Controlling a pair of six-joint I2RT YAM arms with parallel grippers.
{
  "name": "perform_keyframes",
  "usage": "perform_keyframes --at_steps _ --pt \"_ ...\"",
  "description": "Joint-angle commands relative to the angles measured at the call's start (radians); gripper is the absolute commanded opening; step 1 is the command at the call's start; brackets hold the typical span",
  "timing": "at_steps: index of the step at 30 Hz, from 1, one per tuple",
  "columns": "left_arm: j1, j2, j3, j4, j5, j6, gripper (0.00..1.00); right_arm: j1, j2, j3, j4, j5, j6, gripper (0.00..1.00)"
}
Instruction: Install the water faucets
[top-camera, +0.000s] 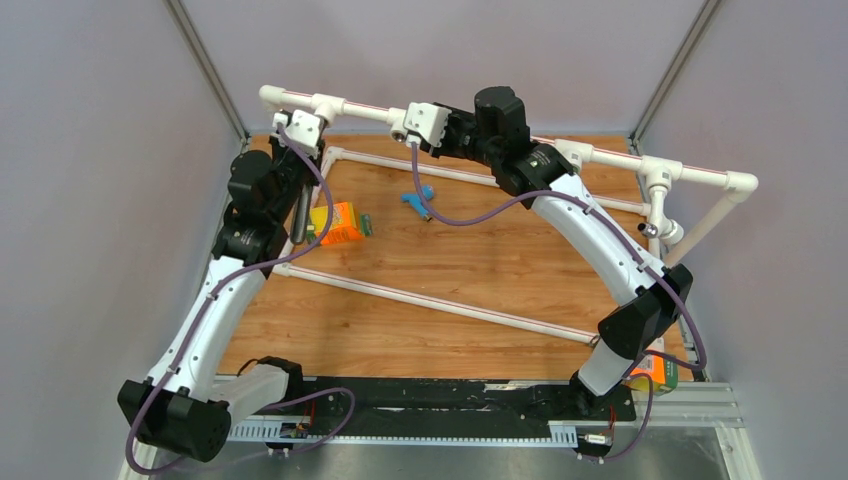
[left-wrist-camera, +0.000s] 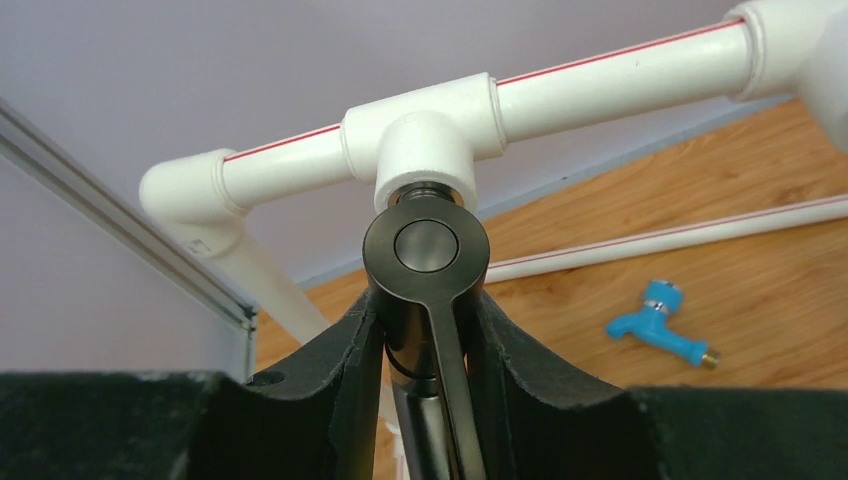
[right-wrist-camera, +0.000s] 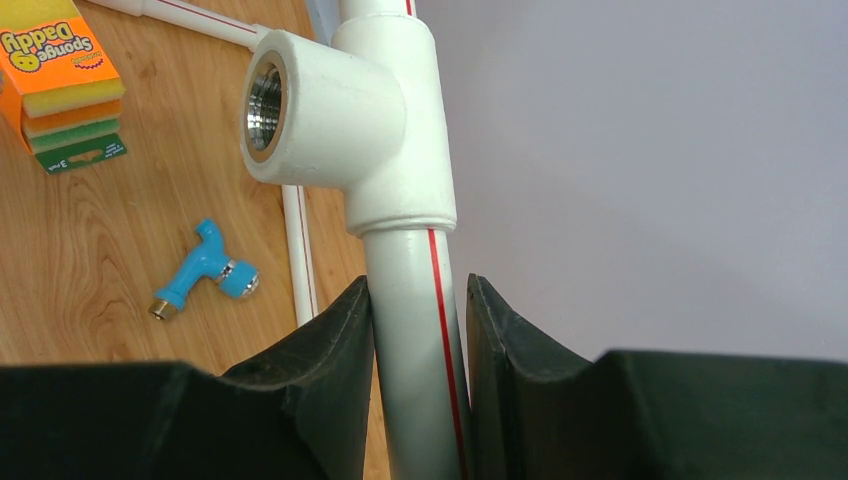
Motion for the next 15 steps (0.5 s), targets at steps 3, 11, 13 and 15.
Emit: perform_keyframes --at_steps 3,11,13,15 --pt "-0.082 0.045 0.041 -0.142 0.109 0.372 0.00 0.053 -0.023 -0.035 -0.113 -0.085 0.132 0.00" --pt "-0.161 0.058 0.063 -0.296 -0.015 0.731 0.00 0.056 -0.023 -0.033 -0.111 -0.081 0.130 0.00" --pt "-0.183 0.068 0.067 -0.325 -0.089 0.811 0.00 0.057 -0.023 -0.033 -0.111 -0.081 0.130 0.00" --pt "-0.198 0.078 0.080 -0.359 -0.132 0.882 0.00 0.059 -0.021 -0.033 -0.111 -0.078 0.129 0.00"
